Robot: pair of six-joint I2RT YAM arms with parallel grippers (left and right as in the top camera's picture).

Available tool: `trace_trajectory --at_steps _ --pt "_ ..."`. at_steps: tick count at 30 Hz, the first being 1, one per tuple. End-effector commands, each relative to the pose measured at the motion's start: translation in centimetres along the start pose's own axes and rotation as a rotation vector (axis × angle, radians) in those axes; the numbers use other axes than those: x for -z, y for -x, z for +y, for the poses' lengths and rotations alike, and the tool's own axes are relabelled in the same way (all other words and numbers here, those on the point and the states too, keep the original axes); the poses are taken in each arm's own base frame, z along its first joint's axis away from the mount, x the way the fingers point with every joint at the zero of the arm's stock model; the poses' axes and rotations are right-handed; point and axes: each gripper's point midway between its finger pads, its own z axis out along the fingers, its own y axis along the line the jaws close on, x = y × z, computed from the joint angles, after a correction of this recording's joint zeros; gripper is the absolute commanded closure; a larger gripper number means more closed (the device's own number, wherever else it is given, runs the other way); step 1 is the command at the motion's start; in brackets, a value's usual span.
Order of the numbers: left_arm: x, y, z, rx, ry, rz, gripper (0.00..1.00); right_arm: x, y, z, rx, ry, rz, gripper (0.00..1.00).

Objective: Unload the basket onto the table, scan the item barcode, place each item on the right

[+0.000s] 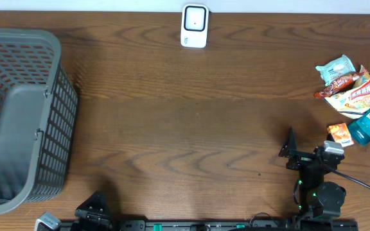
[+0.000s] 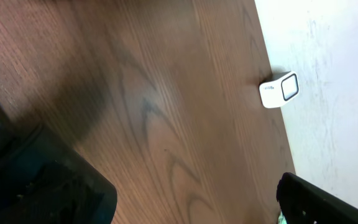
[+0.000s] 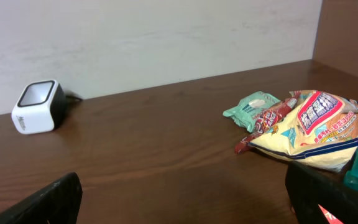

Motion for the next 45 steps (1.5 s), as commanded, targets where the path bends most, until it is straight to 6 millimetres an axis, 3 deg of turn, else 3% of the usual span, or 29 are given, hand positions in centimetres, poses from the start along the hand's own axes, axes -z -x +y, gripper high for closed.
trace_trajectory --at_steps 1,20,25,30,35,40,45 --pt "0.3 0.2 -0.1 0.0 -0.008 -0.015 0.02 0.0 -0.1 0.0 0.016 -0.003 0.0 0.01" --pt "0.3 0.3 0.0 -0.005 -0.007 -0.017 0.02 0.0 -0.1 -0.1 0.016 -0.003 0.0 0.01" --pt "0.2 1.4 0.0 -0.02 0.005 -0.076 0.02 0.0 -0.1 -0.1 0.016 -0.003 0.0 0.01" --pt "-1.4 2.6 -2.0 -0.078 -0.071 -0.106 0.02 0.0 -0.1 -0.1 0.016 -0.003 0.0 0.01" --pt "-4.2 4.1 -6.6 -0.359 -0.242 -0.178 0.02 0.0 -0.1 -0.1 0.016 -0.003 0.0 0.01" --pt "-6.3 3.9 -11.2 -0.682 -0.464 -0.252 0.02 0.0 -0.1 0.0 0.016 -0.003 0.0 0.01" --pt "-8.8 3.9 -11.7 -0.758 -0.517 -0.296 0.02 0.0 -0.1 -0.1 0.016 -0.003 0.0 0.01"
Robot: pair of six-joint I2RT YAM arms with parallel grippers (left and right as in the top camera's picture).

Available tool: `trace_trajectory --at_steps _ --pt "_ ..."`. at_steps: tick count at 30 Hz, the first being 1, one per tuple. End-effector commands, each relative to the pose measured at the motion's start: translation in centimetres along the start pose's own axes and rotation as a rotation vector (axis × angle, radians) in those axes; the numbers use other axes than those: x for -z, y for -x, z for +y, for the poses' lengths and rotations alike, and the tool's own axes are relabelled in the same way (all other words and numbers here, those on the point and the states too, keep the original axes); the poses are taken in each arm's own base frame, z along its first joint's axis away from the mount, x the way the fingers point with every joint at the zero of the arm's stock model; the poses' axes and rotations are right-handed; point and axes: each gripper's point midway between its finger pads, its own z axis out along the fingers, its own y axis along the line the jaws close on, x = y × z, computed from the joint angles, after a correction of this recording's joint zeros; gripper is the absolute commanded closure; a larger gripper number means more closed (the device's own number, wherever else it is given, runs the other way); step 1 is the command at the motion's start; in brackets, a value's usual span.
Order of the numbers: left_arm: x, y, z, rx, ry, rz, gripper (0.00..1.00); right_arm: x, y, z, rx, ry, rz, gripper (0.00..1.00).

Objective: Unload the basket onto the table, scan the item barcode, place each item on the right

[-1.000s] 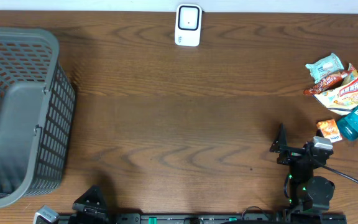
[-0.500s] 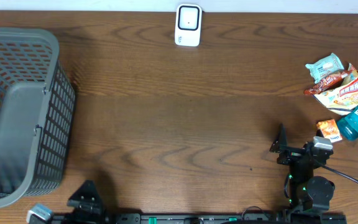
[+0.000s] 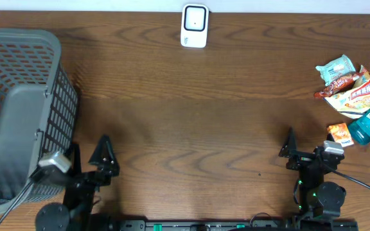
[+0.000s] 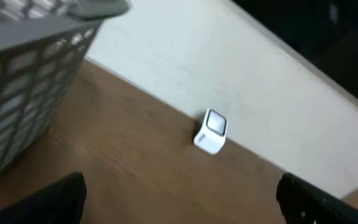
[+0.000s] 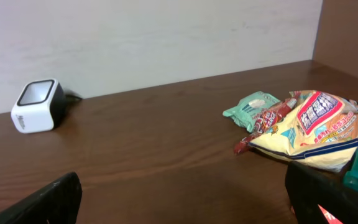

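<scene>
The white barcode scanner [image 3: 194, 25] stands at the table's far edge, also seen in the left wrist view [image 4: 211, 132] and the right wrist view [image 5: 39, 106]. The items lie in a pile at the right: a green packet [image 3: 334, 67], a red snack bar [image 3: 336, 85], a yellow-white bag [image 3: 363, 95] [image 5: 316, 124], a blue bottle and a small orange packet [image 3: 340, 133]. My left gripper [image 3: 88, 156] [image 4: 182, 208] is open and empty at the near left. The right gripper [image 3: 310, 151] [image 5: 182, 205] is open and empty, near-left of the pile.
A grey mesh basket [image 3: 63, 77] [image 4: 30, 74] fills the left side of the table, just left of my left gripper. A white wall runs behind the scanner. A black cable trails from the right arm at the near edge.
My left arm was folded at the near edge; it now stands out over the table beside the basket, its camera facing the scanner and basket. The right arm and the items have not moved.
</scene>
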Motion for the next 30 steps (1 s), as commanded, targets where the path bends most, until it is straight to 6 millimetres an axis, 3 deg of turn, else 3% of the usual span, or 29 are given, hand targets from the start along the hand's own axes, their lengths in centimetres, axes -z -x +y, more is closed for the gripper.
trace_trajectory --at_steps 1,9,15,21,30 --pt "-1.4 -1.8 0.0 -0.162 -0.064 0.021 0.02 0.0 -0.1 0.0 0.013 -0.003 -0.001 0.01" --pt "-2.9 -2.8 -0.4 -0.374 -0.139 -0.024 0.02 0.0 -0.1 0.0 0.013 -0.003 -0.001 0.01" --pt "-3.6 -5.0 0.6 -0.57 -0.138 0.017 0.02 0.0 -0.1 0.0 0.013 -0.003 -0.001 0.01" --pt "-4.8 -7.8 2.7 -0.575 -0.117 0.065 0.02 0.0 -0.1 0.0 0.013 -0.003 -0.001 0.01" --pt "-5.5 -9.3 5.5 -0.57 -0.011 0.088 0.02 0.0 -0.1 0.0 0.013 -0.003 -0.001 0.01"
